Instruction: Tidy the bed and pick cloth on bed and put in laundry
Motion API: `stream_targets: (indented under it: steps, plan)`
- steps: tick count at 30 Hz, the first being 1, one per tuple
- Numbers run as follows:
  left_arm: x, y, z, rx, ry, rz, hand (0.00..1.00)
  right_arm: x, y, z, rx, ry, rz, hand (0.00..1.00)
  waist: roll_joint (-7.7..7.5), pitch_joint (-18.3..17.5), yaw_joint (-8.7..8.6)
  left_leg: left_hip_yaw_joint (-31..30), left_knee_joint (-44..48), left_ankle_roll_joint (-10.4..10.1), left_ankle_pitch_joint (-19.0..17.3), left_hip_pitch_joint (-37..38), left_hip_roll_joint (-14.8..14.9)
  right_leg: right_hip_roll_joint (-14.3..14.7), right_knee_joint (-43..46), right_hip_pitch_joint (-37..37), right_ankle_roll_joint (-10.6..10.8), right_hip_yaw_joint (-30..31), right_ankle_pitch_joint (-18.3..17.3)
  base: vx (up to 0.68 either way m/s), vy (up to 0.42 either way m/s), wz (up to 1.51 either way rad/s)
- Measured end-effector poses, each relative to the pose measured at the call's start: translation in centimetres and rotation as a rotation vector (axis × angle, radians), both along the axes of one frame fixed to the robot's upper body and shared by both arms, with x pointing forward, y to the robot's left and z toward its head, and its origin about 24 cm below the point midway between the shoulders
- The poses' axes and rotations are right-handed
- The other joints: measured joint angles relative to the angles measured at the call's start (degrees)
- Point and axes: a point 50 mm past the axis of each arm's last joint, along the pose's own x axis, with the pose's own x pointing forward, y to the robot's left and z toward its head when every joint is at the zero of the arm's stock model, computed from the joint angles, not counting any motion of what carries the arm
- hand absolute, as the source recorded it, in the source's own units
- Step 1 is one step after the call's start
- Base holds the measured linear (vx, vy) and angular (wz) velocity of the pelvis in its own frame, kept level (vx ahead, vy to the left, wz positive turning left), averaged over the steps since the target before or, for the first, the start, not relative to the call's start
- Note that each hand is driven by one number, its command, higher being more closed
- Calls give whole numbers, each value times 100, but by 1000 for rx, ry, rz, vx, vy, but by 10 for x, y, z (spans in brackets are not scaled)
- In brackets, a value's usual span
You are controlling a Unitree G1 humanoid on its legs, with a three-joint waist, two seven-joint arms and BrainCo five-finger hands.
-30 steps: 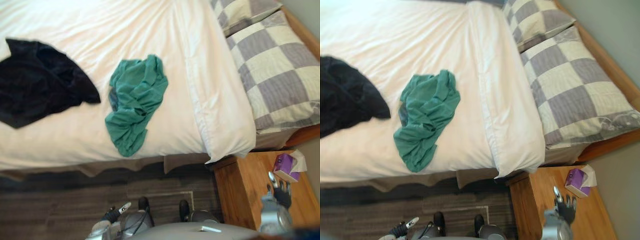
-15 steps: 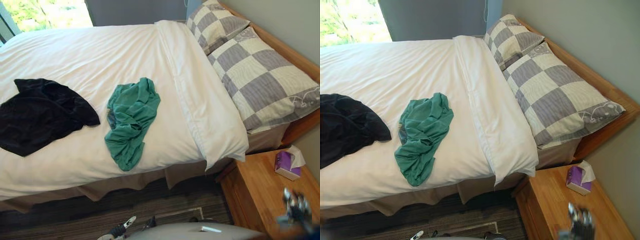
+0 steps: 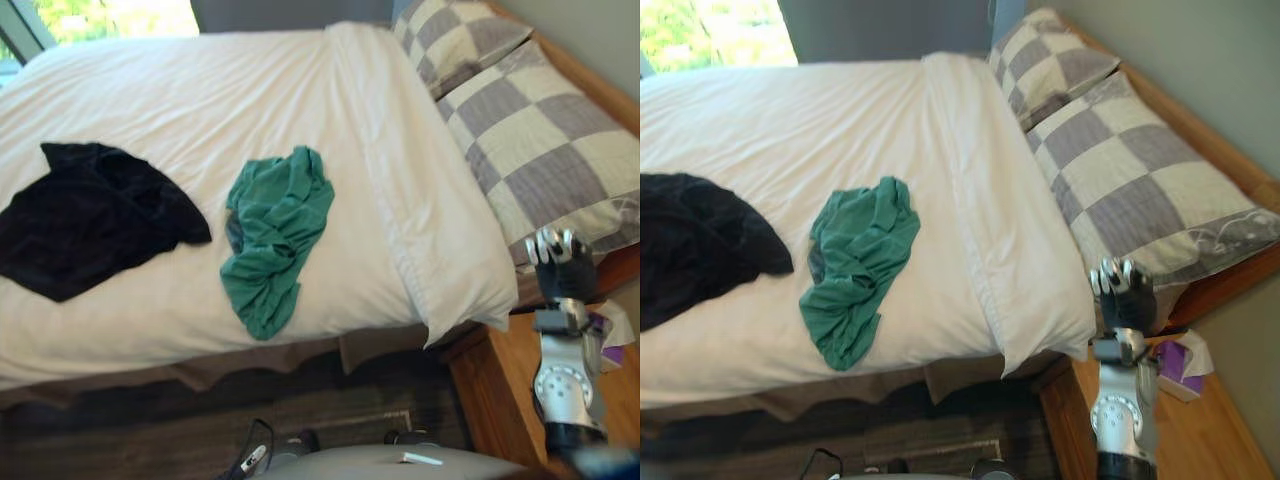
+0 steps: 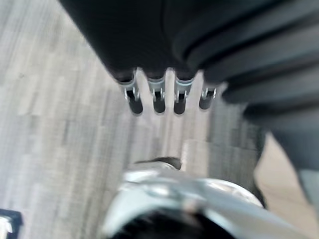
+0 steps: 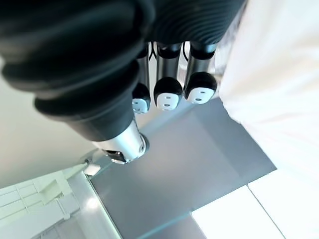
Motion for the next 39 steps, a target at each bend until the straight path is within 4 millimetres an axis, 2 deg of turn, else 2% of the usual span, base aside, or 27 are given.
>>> stream_targets:
  steps: [1,2,3,4,6,8,9,12,14,16,17,20,22,26,28,30,36,37,38,39]
  plan:
    - [6,0,1,8,-14,-3,0,6,2,10,8,-33,1,100,10,145,17,-14,141,21,-29,-179,16,4,118,-158,-11,-3,-36,-176,16,31]
    - [23,-1,3,15,-62,-16,0,17,4,32,25,-109,-1,100,36,415,56,-73,386,70,-80,-592,41,17,352,-545,-57,-51,-94,-199,20,32]
    - [42,-1,7,24,-118,-40,0,23,3,57,51,-203,-23,100,75,702,163,-99,608,93,-95,-1028,49,-5,628,-1014,-19,-107,-164,-213,30,32]
    - [51,-1,9,33,-143,-51,0,24,2,69,66,-246,-34,100,80,839,188,-89,697,101,-101,-1235,55,-22,756,-1230,-16,-123,-186,-157,23,44]
    - [81,-8,17,34,-252,-70,0,22,3,104,102,-393,-40,100,174,1419,324,-120,1212,208,-149,-1938,65,-124,1396,-1934,44,-220,-328,-61,42,35]
    - [89,-11,20,24,-310,-48,0,16,3,118,124,-476,-38,100,270,1542,341,-188,1625,290,-278,-2557,33,-204,1835,-2516,97,-274,-526,46,60,38]
    - [98,-14,23,19,-351,-31,0,11,1,125,141,-529,-46,100,320,1728,336,-177,1808,315,-291,-2804,1,-269,2032,-2748,117,-299,-610,109,65,46]
    - [122,-15,32,22,-443,9,0,6,0,137,198,-630,-27,100,344,1886,374,-155,2302,353,-309,-3511,40,-321,2496,-3370,108,-331,-734,78,32,34]
    - [130,-14,36,29,-469,33,0,4,1,144,221,-689,-19,100,346,1918,424,-163,2498,389,-329,-3751,81,-318,2745,-3621,110,-397,-745,53,-2,22]
    - [144,-14,43,44,-503,45,0,3,1,152,253,-740,-24,100,349,1920,465,-180,2714,412,-343,-3995,79,-361,3382,-4063,125,-401,-731,35,-42,29]
    - [151,-15,46,47,-523,54,0,3,1,155,269,-760,-26,100,358,1925,482,-225,2882,482,-386,-4179,93,-344,3688,-4419,121,-361,-873,-25,-93,34]
    - [160,-11,53,53,-558,143,0,1,1,167,360,-855,-23,100,352,1936,493,-249,3522,478,-394,-4840,297,-241,3574,-4818,17,-406,-995,-65,-112,18]
    - [164,-9,55,60,-563,169,0,-1,-3,162,444,-898,-27,100,347,1939,469,-252,3553,434,-419,-4903,402,-150,3646,-4890,18,-436,-994,-74,-99,-3]
    - [172,-7,60,53,-589,239,0,-5,-31,139,664,-984,-81,100,315,1922,474,-184,3248,204,-614,-4819,476,-64,3665,-4981,11,-451,-998,-102,-62,3]
    - [177,-6,63,41,-599,264,0,-10,-44,126,701,-1008,-118,100,282,1928,493,-74,3135,227,-626,-4822,499,-56,3597,-5010,-54,-420,-999,-104,-25,-2]
    - [176,-2,62,41,-583,293,0,-3,-54,100,715,-922,-173,100,197,1887,496,73,3070,268,-594,-4737,572,3,3466,-4983,-112,-350,-860,-97,3,-35]
    - [175,4,61,21,-557,357,0,-4,-76,41,758,-775,-279,100,172,1878,393,346,2833,342,-504,-4574,654,94,3043,-4882,-103,-161,-512,-42,18,-29]
    - [173,5,60,13,-546,373,0,-1,-80,11,823,-664,-324,100,162,1873,364,433,2764,380,-481,-4480,655,99,2975,-4832,-89,-102,-462,-4,9,-23]
    - [173,5,59,11,-545,378,0,2,-79,-4,859,-603,-342,100,162,1873,351,461,2739,386,-477,-4438,657,103,2950,-4806,-97,-83,-441,0,3,-32]
    - [172,6,59,10,-545,377,0,4,-74,-34,943,-483,-373,100,162,1873,358,558,2680,378,-481,-4331,684,122,2864,-4751,-94,-2,-379,11,-12,-31]
